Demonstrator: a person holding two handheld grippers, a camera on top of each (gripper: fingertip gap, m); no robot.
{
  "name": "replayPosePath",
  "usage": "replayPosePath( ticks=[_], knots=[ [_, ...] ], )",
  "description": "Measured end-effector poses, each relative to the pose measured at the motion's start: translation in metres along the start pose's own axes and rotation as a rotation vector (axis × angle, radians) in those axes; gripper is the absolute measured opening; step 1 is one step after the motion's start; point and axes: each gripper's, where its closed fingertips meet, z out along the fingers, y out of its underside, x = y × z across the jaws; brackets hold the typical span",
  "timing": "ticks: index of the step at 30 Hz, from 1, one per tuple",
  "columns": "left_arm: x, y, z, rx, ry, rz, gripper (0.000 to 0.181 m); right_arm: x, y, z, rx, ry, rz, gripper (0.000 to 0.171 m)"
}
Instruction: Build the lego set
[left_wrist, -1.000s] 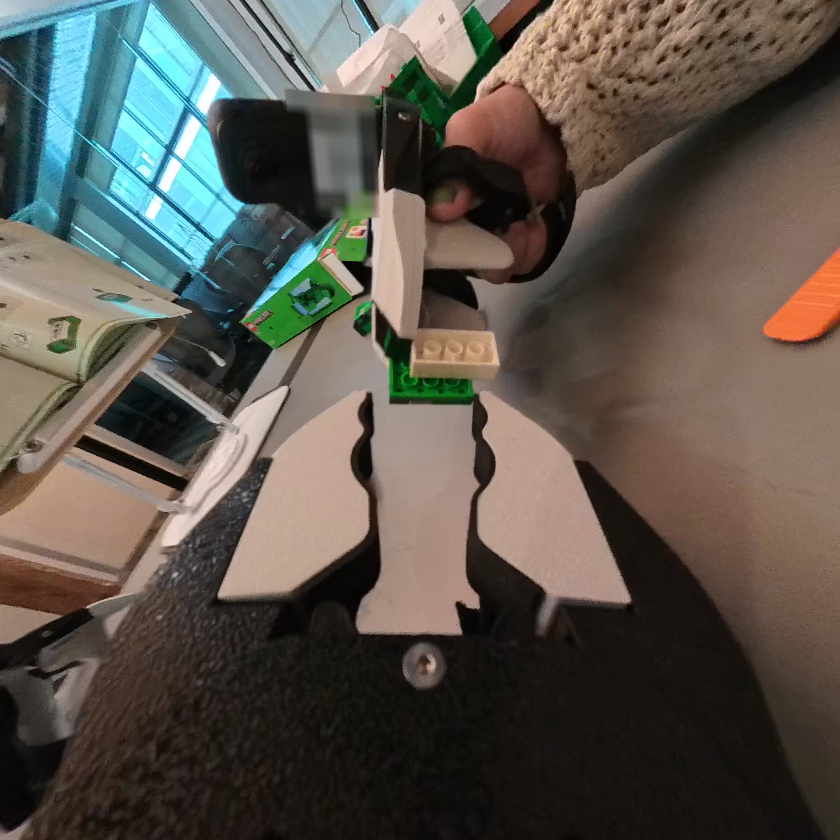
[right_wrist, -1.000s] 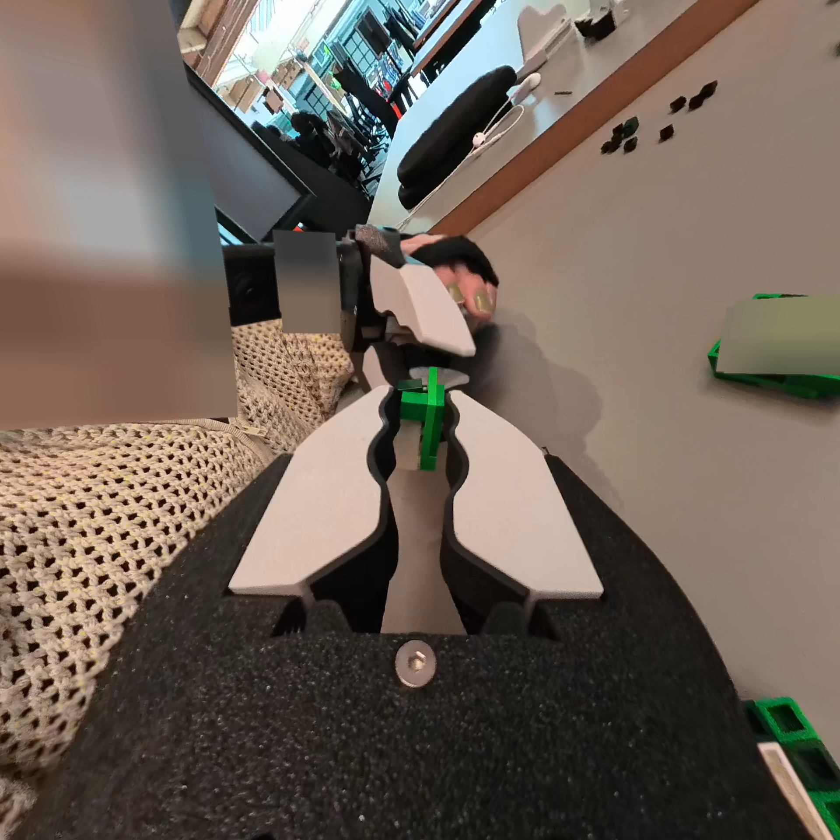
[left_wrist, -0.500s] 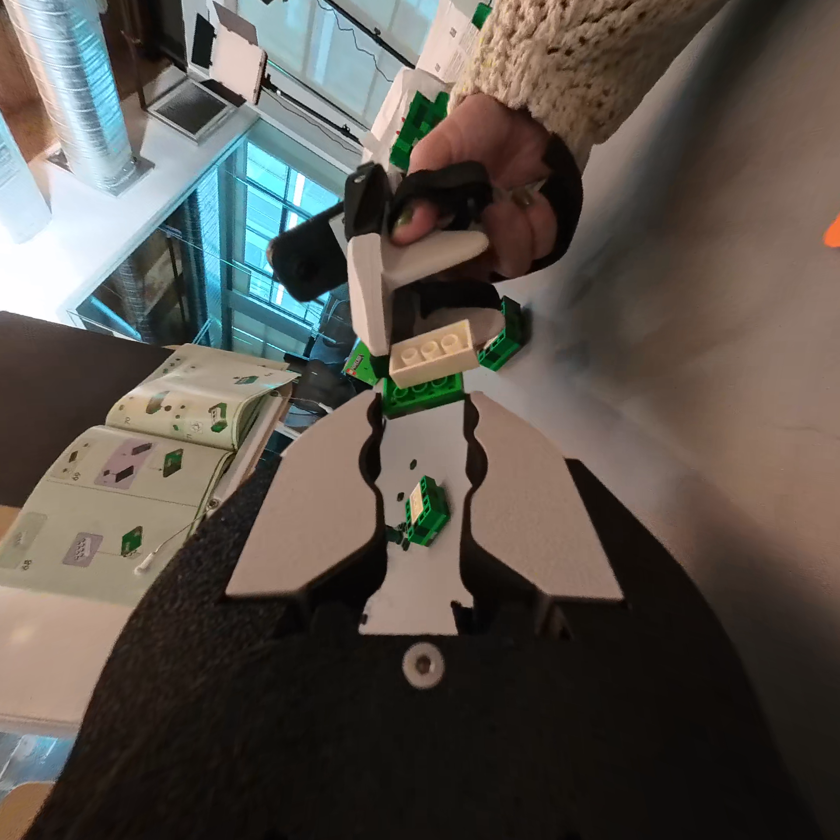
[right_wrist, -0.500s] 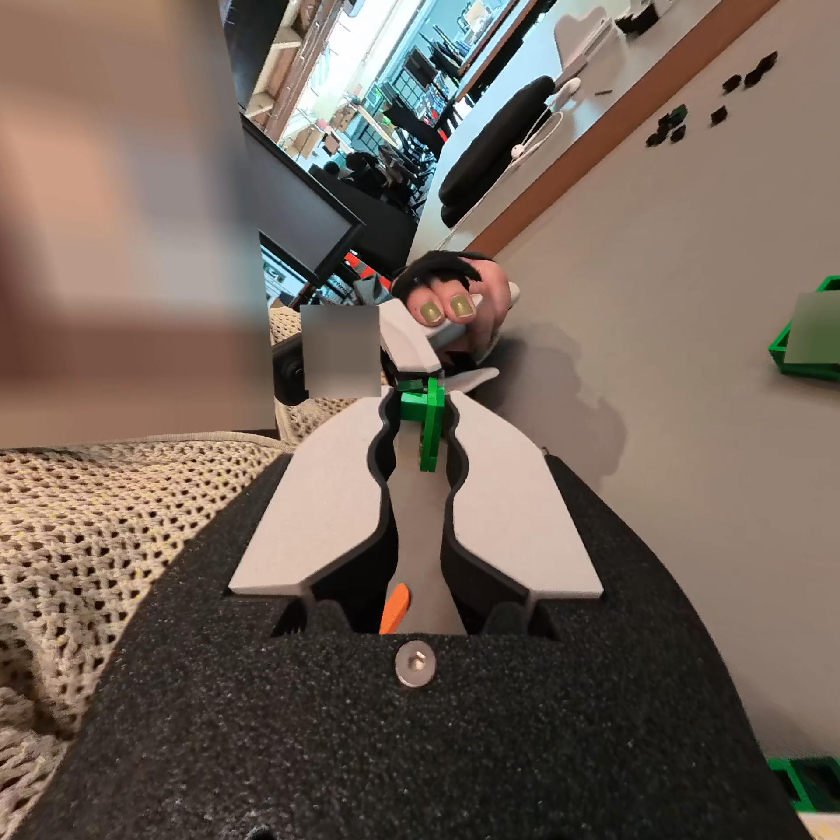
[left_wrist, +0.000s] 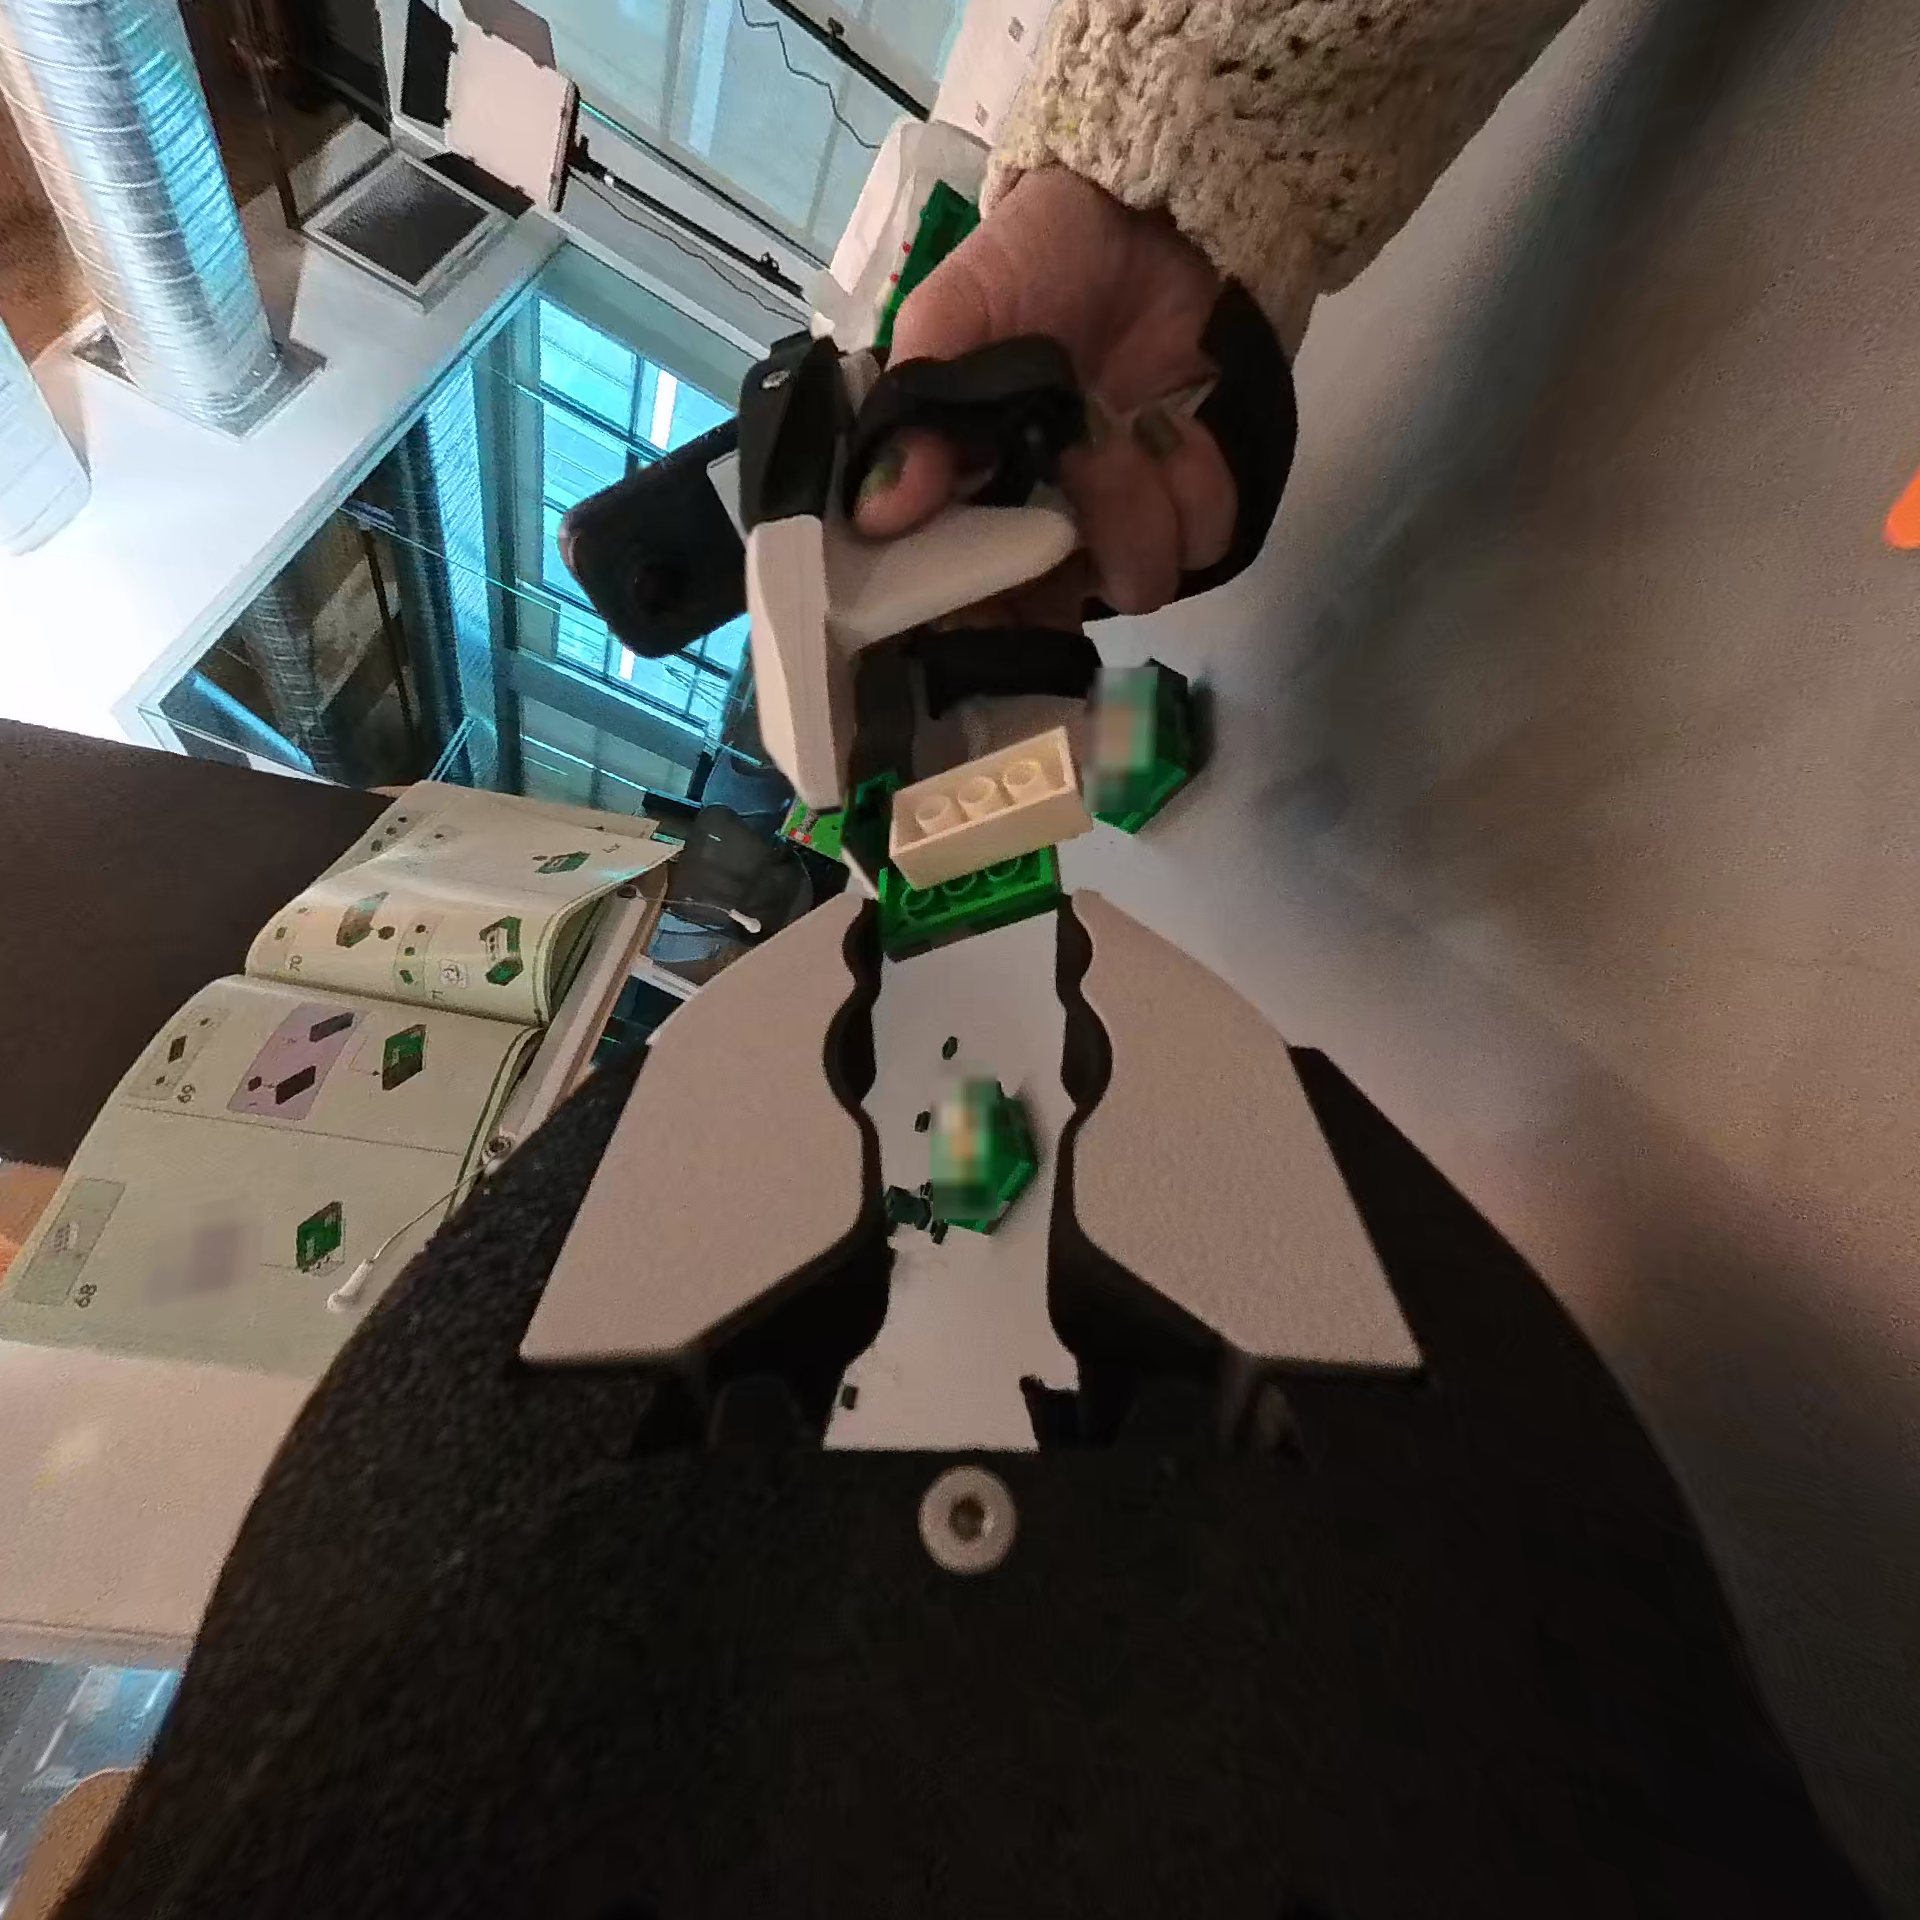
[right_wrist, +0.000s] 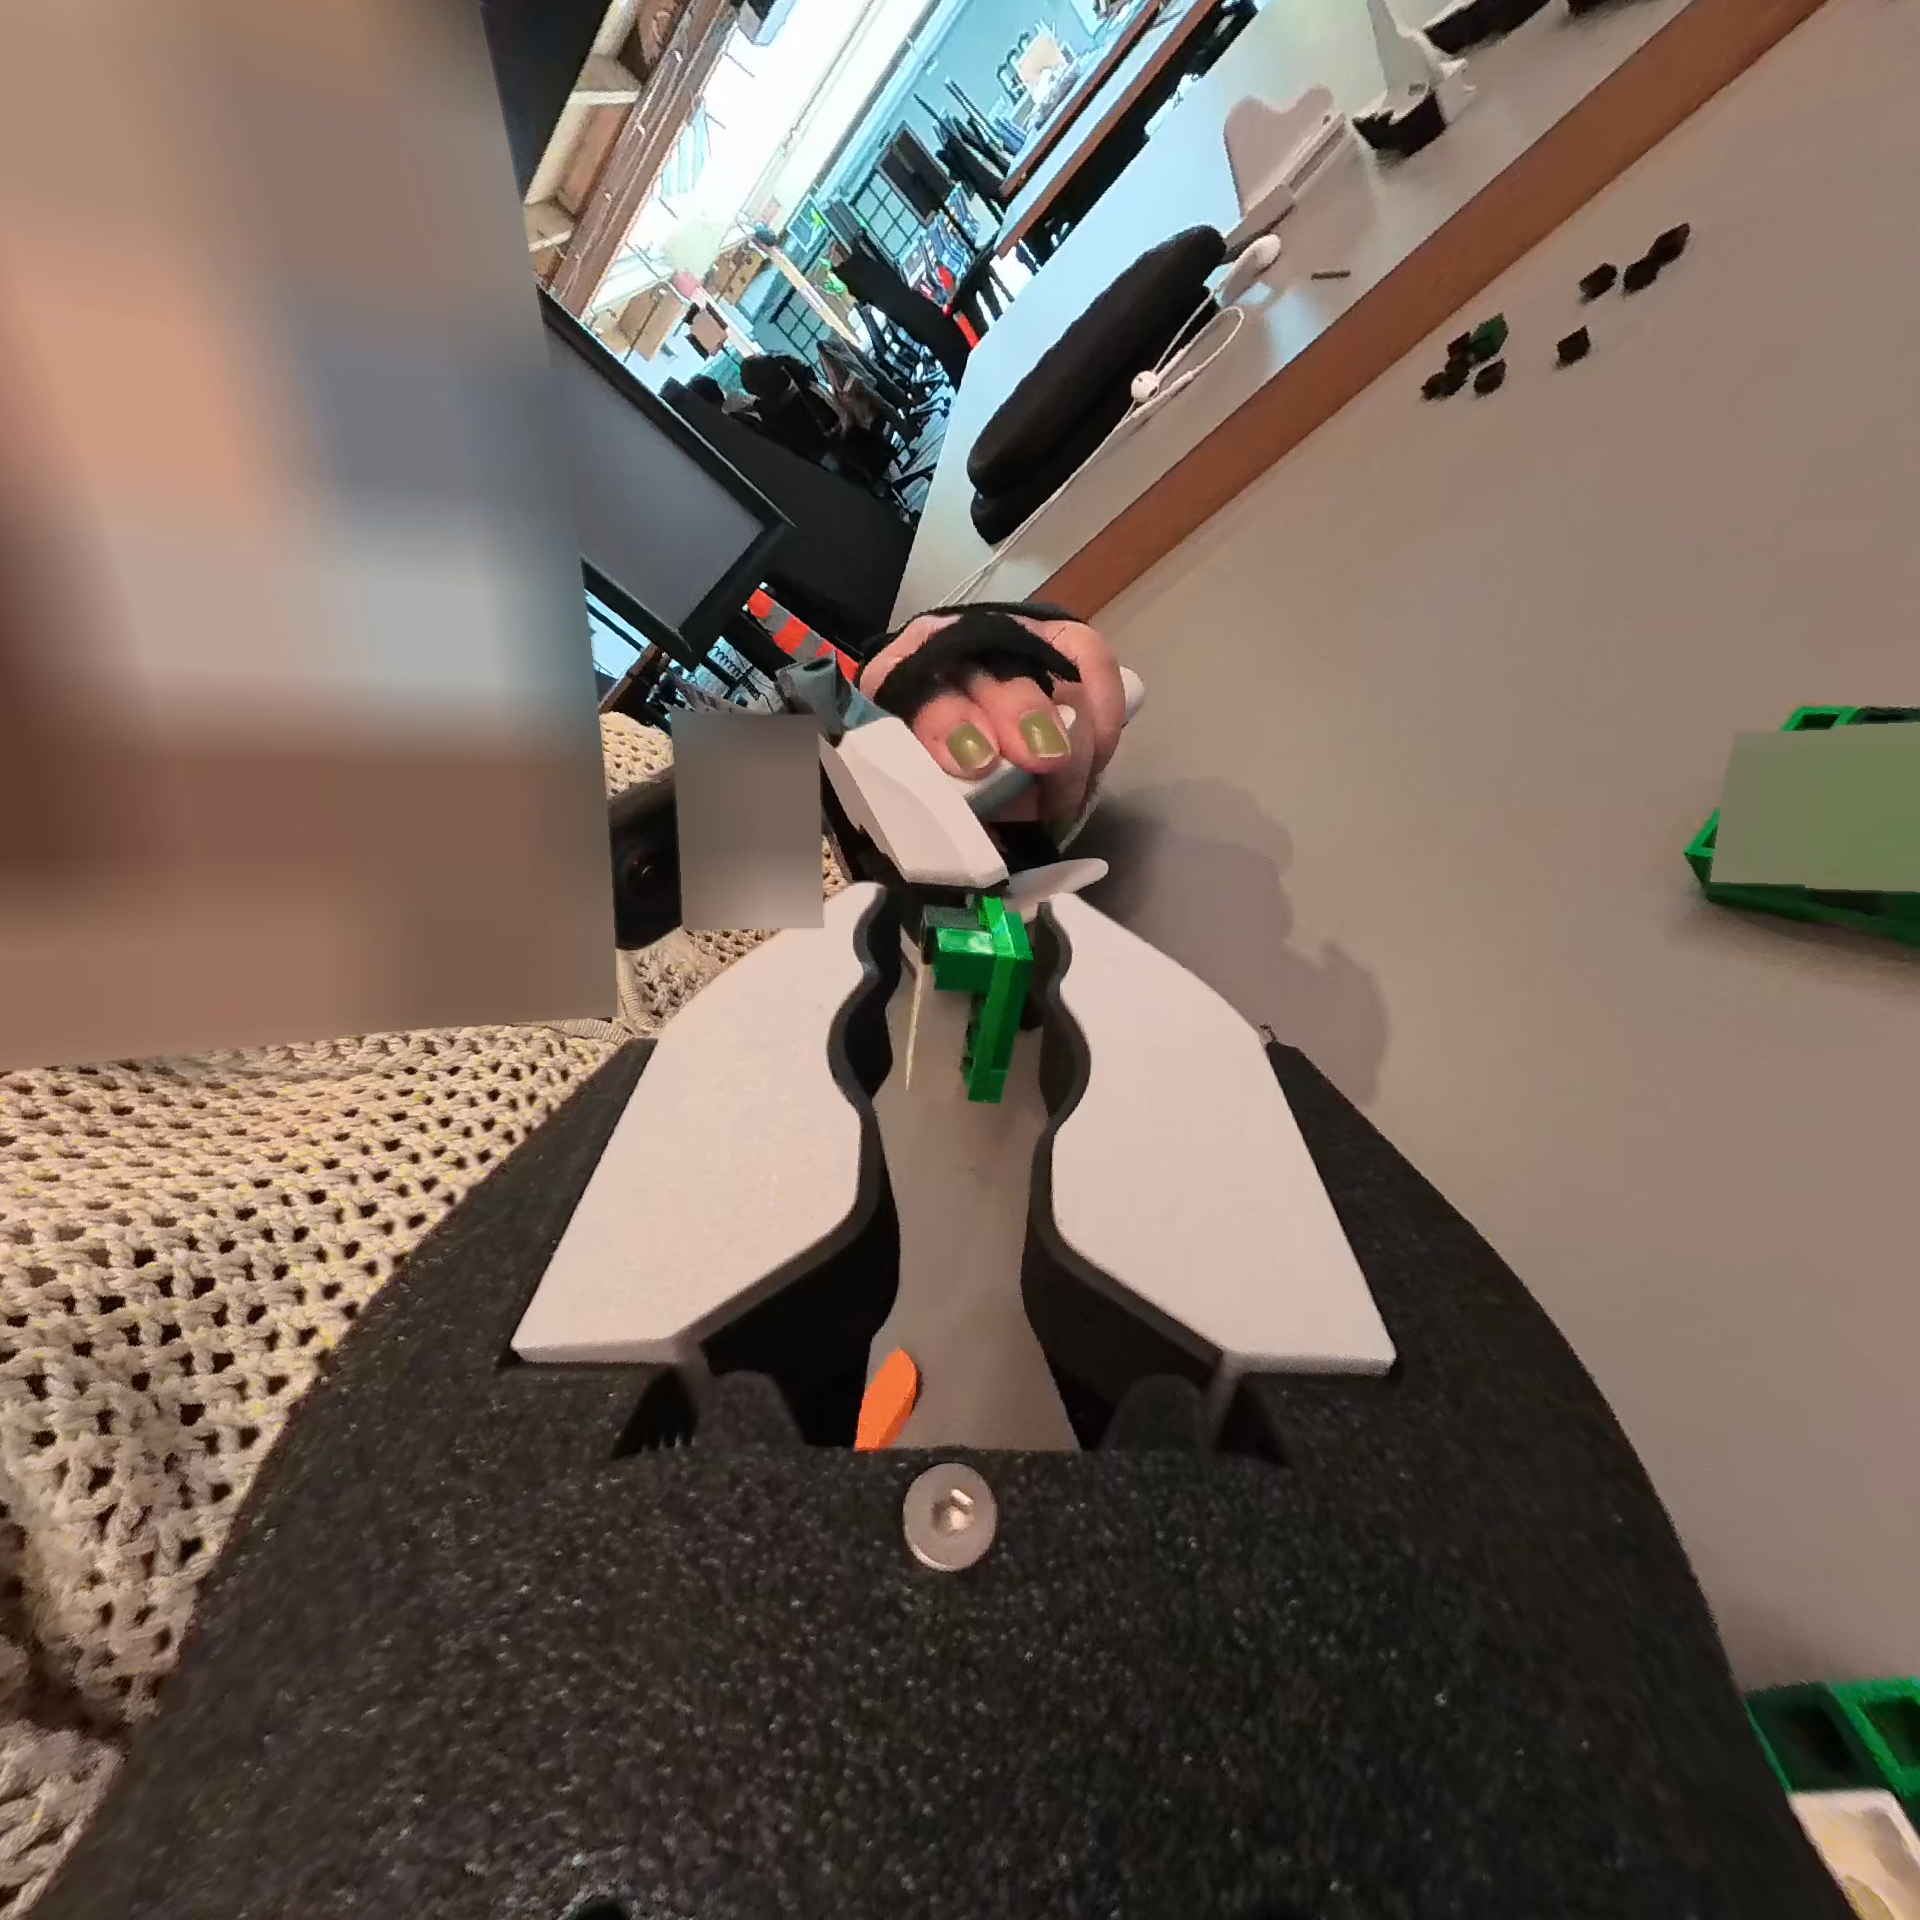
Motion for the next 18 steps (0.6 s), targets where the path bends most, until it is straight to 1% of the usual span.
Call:
replayPosePath(
  ticks=[8,13,18],
  knots=[
    [0.0001,-0.0012,0.0000,0.000,-0.007,0.021,0.032,-0.0006,0.0066,0.0009,-0.058,0.014,-0.015,0.027],
    [0.0001,-0.0023,-0.0001,0.004,-0.009,0.029,0.032,-0.0002,0.0080,0.0022,-0.065,0.012,-0.017,0.020],
    [0.0011,-0.0028,-0.0001,0.002,-0.008,0.042,0.032,-0.0011,0.0097,0.0022,-0.076,0.012,-0.028,0.019]
  ],
)
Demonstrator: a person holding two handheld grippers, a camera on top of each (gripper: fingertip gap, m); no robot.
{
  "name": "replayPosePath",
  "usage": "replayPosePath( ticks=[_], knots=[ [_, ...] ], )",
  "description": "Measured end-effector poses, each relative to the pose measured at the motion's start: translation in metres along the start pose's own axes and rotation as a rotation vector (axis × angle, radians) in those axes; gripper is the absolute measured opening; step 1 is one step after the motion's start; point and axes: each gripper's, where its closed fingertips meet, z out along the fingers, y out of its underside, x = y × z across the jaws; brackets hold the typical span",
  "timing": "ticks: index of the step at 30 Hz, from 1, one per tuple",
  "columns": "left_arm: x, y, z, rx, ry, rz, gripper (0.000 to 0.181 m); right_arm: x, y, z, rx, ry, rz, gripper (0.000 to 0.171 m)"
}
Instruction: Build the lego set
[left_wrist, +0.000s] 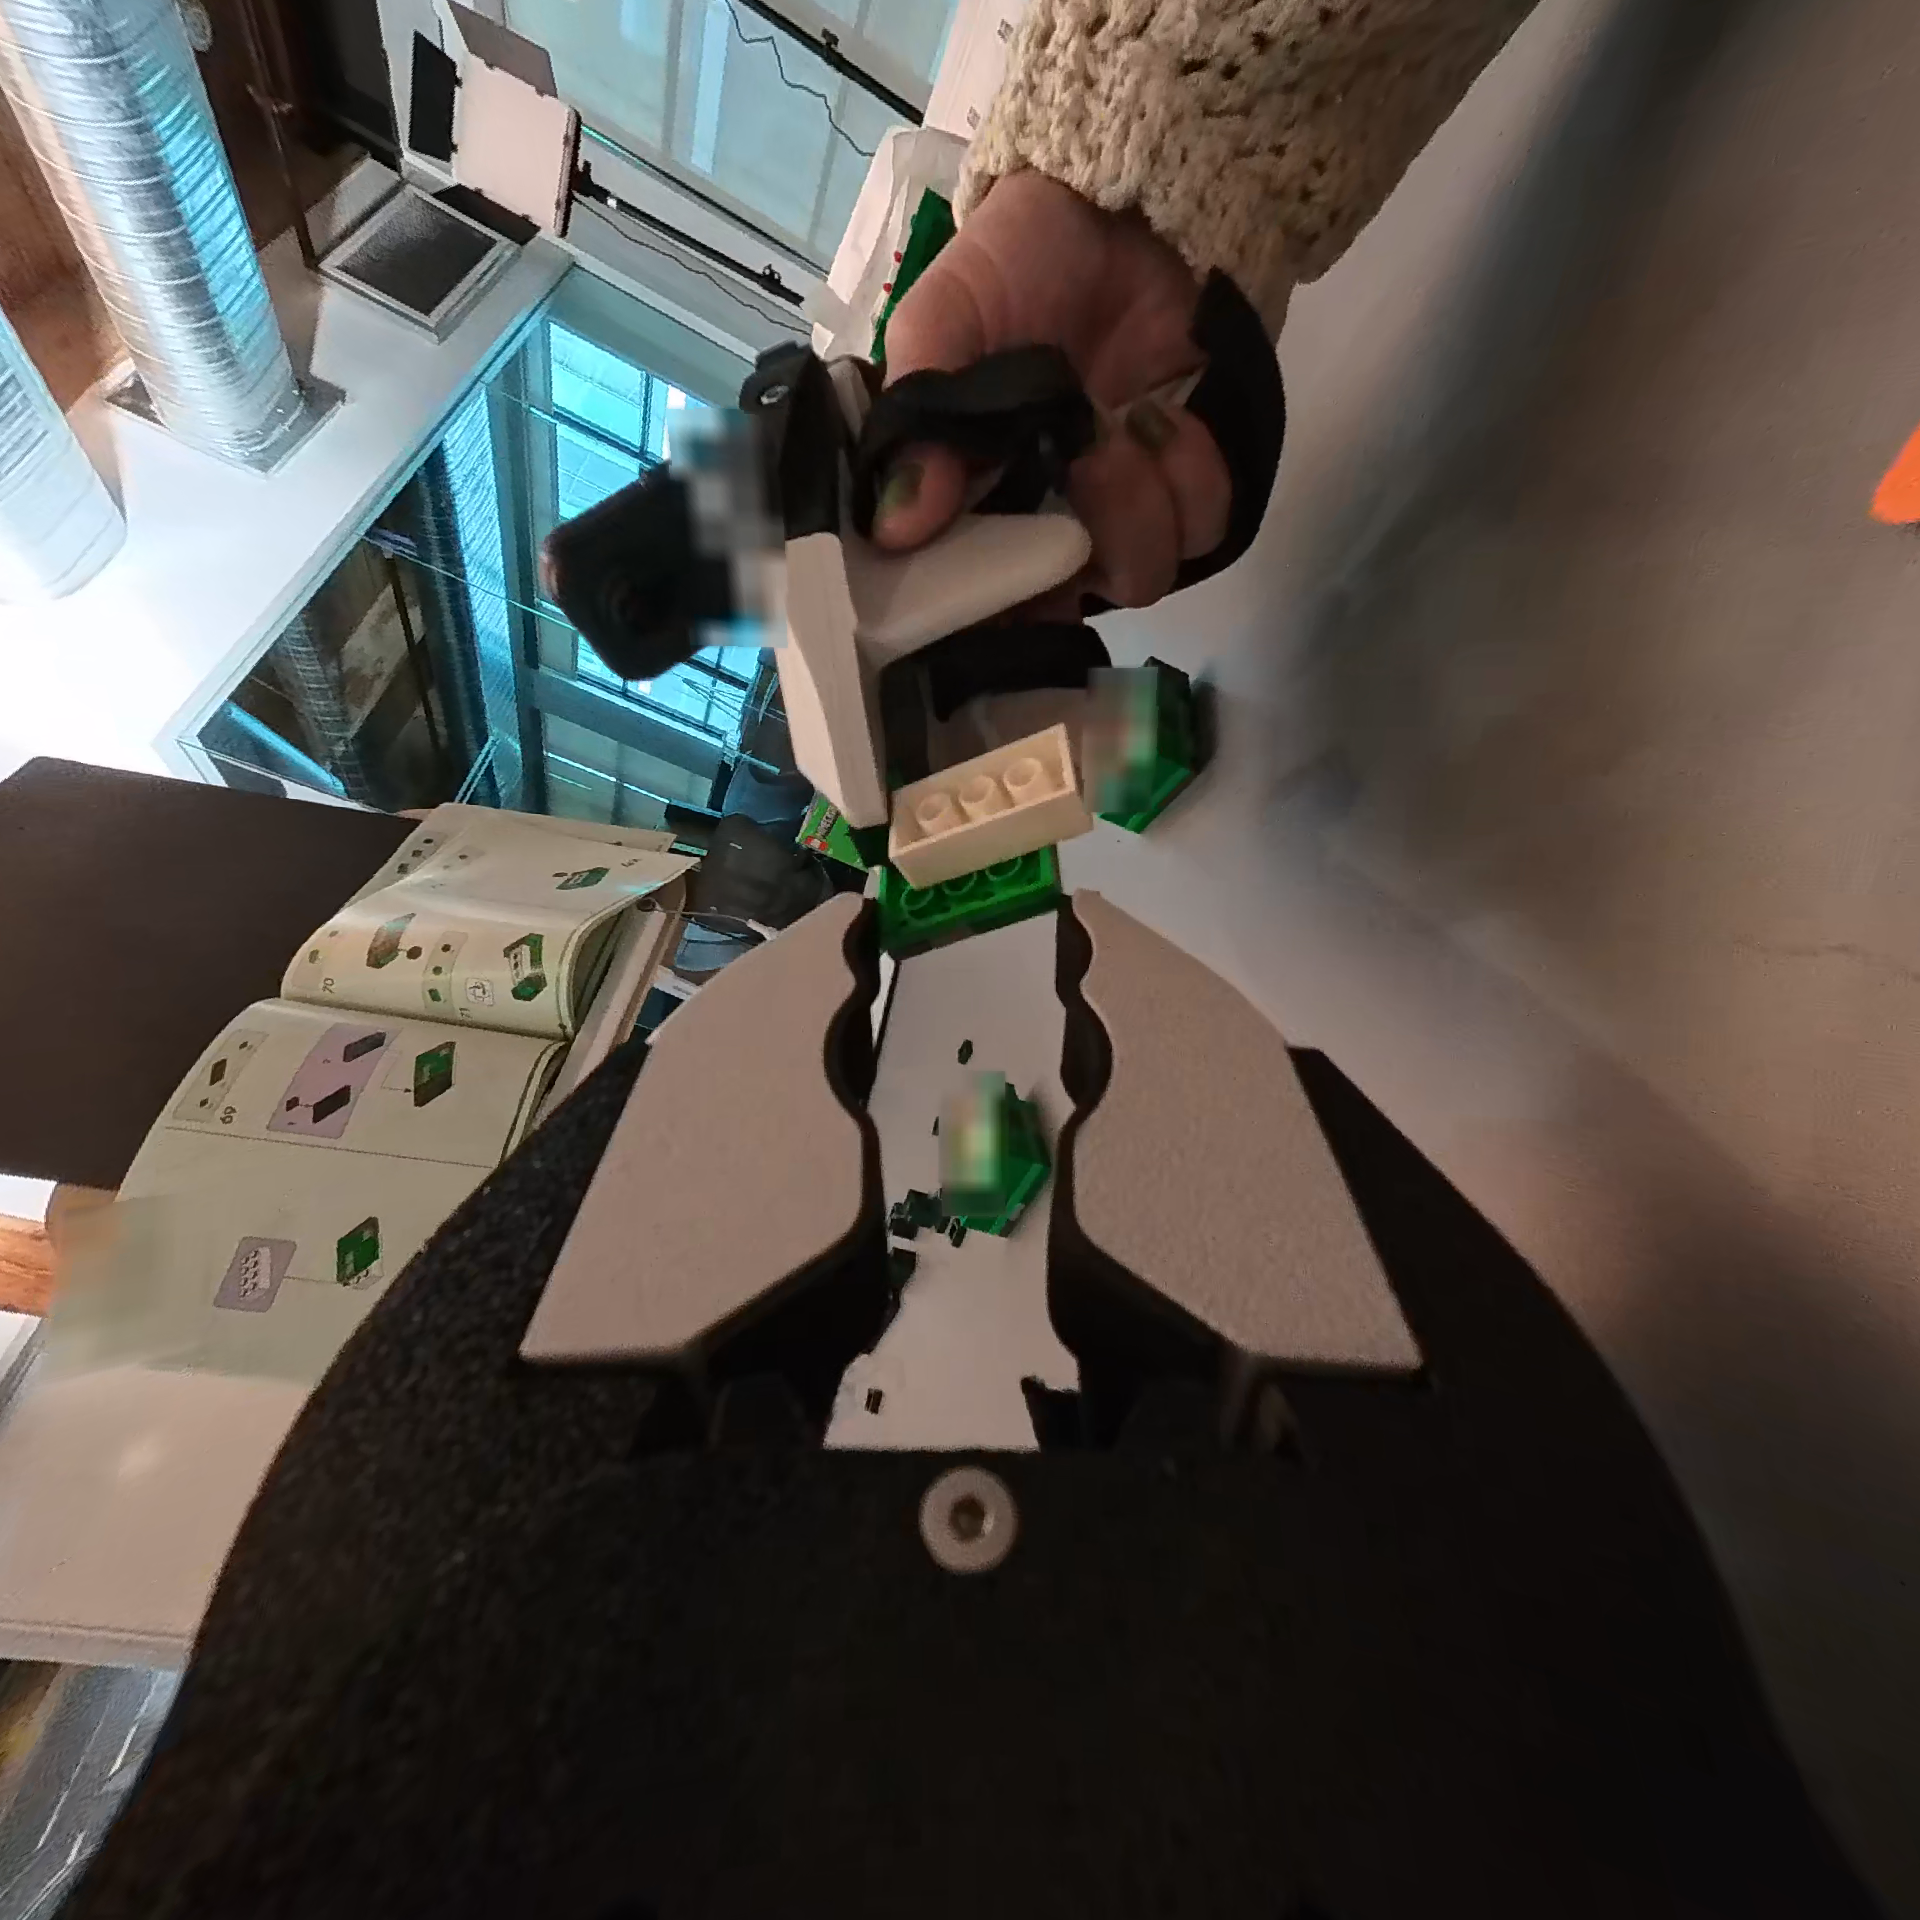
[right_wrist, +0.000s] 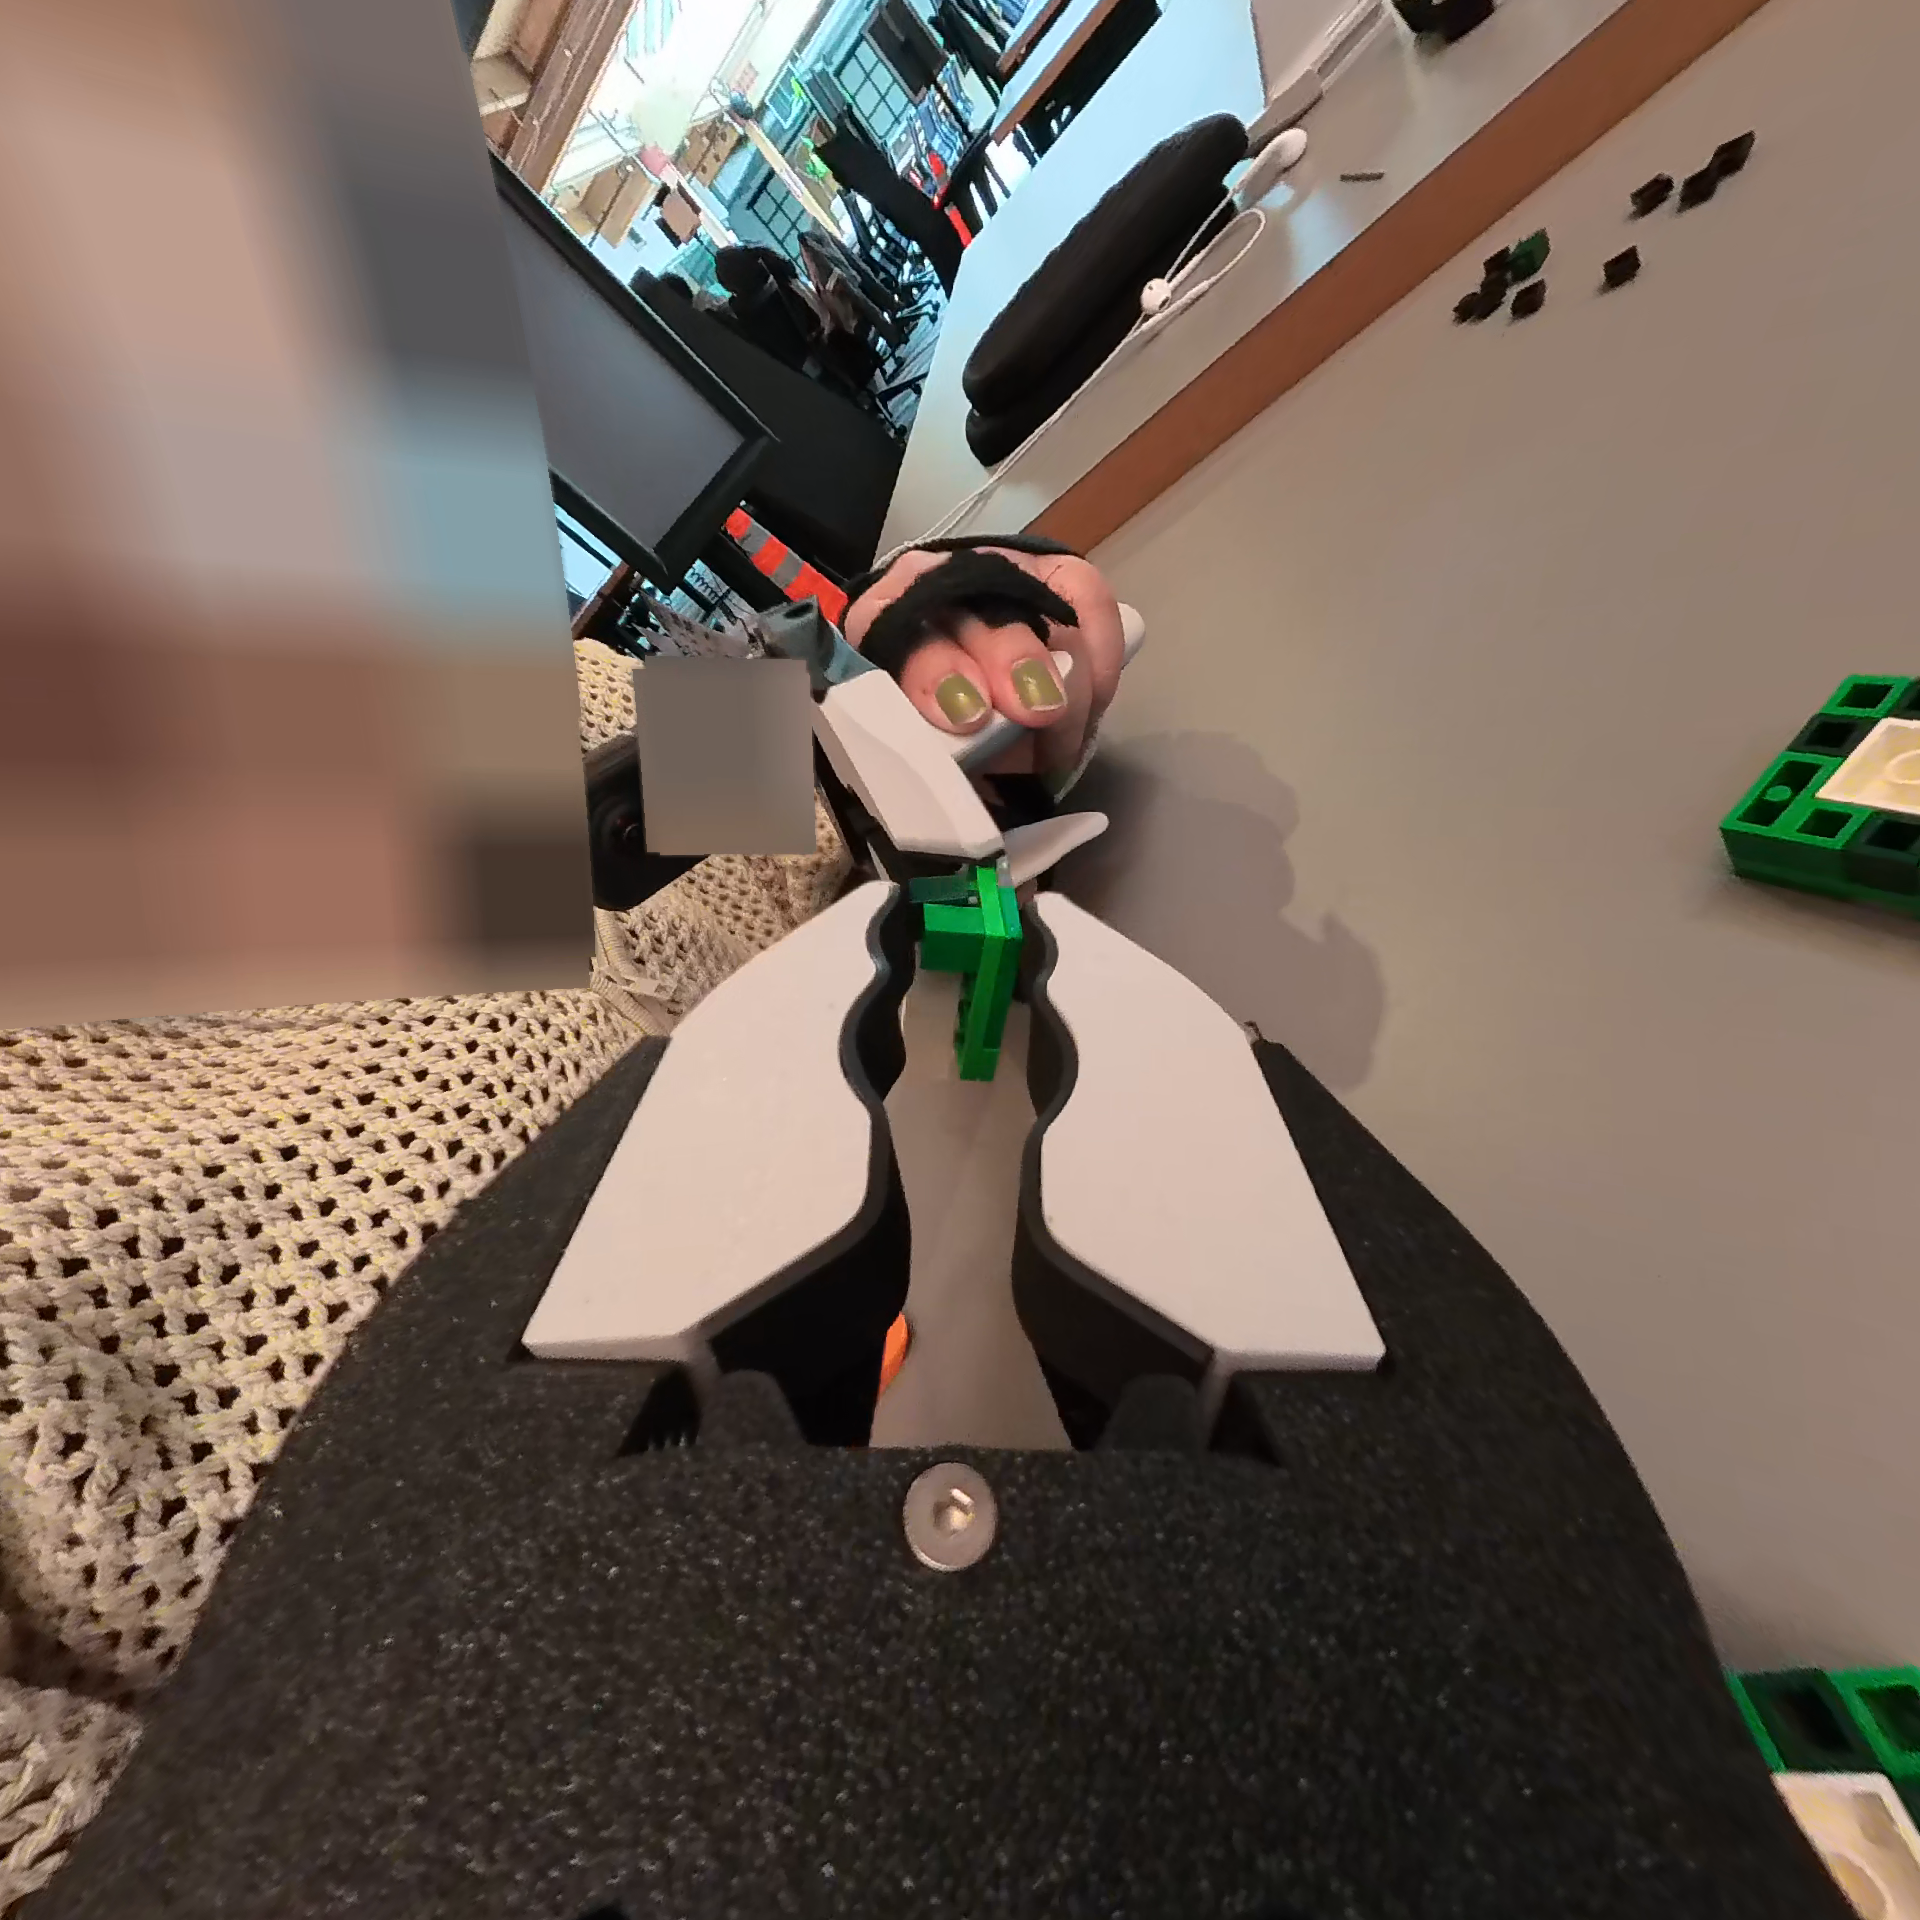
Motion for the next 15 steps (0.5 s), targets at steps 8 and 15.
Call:
replayPosePath(
  ticks=[8,15],
  knots=[
    [-0.0004,-0.0036,0.0004,0.006,-0.011,0.022,0.032,-0.0044,0.0018,-0.0015,-0.037,0.025,-0.049,0.021],
    [0.0021,-0.0025,0.0013,-0.002,-0.004,0.044,0.032,-0.0043,-0.0001,-0.0035,-0.030,0.044,-0.082,0.027]
  ],
)
